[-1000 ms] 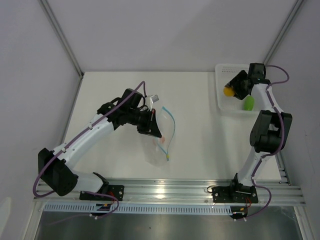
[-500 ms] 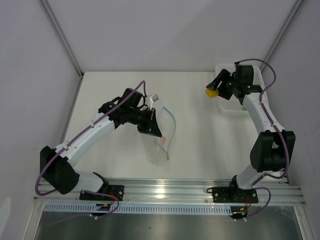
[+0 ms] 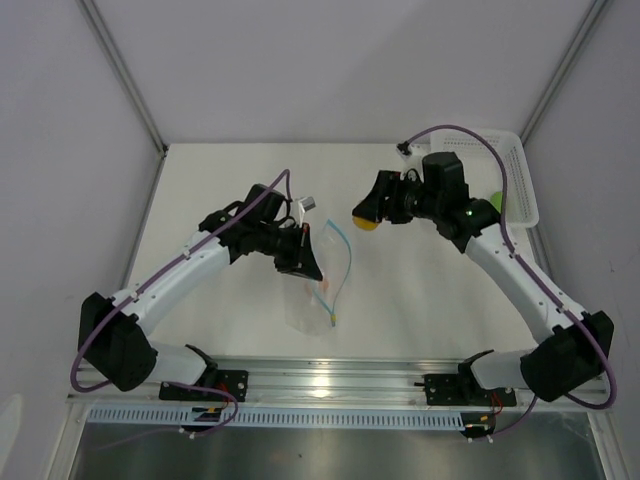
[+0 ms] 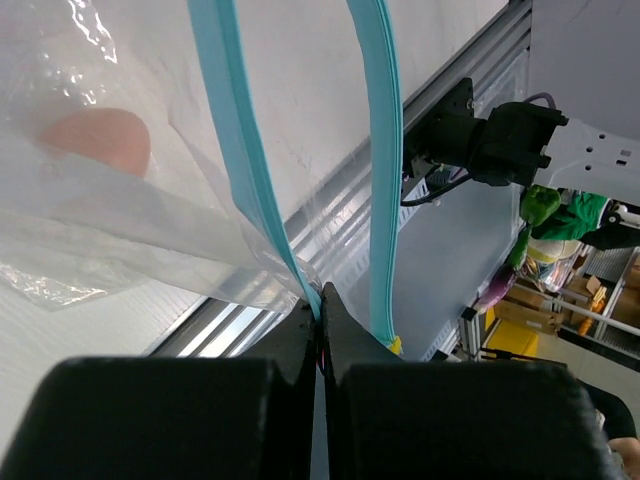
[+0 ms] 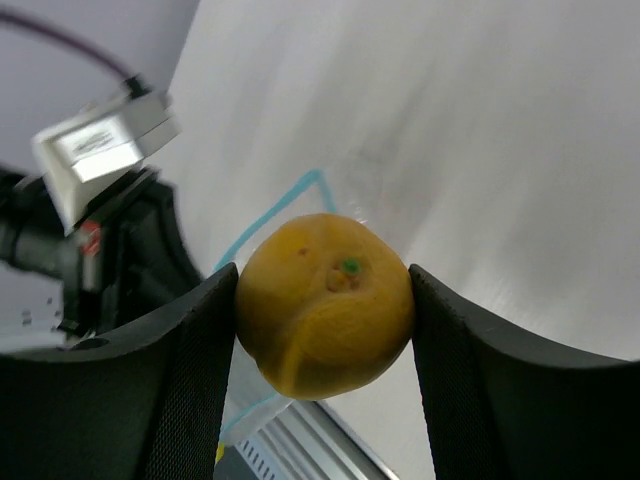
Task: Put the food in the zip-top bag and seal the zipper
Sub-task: Place the fake fruit in the zipper food storage bag.
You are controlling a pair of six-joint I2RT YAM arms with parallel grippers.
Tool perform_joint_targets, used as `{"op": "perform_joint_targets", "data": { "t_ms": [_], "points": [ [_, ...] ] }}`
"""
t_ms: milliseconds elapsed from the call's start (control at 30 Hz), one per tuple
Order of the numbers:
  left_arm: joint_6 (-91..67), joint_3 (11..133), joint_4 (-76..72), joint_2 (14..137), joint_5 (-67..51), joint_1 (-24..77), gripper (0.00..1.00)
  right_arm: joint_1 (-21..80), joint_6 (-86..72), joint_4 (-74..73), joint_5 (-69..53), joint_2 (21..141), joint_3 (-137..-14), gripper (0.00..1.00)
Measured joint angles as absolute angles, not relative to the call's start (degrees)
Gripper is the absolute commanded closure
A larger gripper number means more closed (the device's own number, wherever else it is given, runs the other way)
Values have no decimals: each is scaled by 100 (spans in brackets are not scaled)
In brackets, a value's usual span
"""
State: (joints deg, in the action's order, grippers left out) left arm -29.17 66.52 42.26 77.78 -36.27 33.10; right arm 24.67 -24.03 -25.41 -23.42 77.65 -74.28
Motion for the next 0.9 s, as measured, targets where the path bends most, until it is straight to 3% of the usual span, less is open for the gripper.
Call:
{"op": "perform_joint_targets", "data": {
  "t_ms": [400,900],
  "points": [
    [-3059,6351,4099,7387,-3627,3308,99,4556,-2010,-2362,-2447,7450,-7579,100],
    [-2993,6348,4278,7081,-3618,3308,99,4978,-1833,-2648,-1717,7784,-7793,100]
  ]
}}
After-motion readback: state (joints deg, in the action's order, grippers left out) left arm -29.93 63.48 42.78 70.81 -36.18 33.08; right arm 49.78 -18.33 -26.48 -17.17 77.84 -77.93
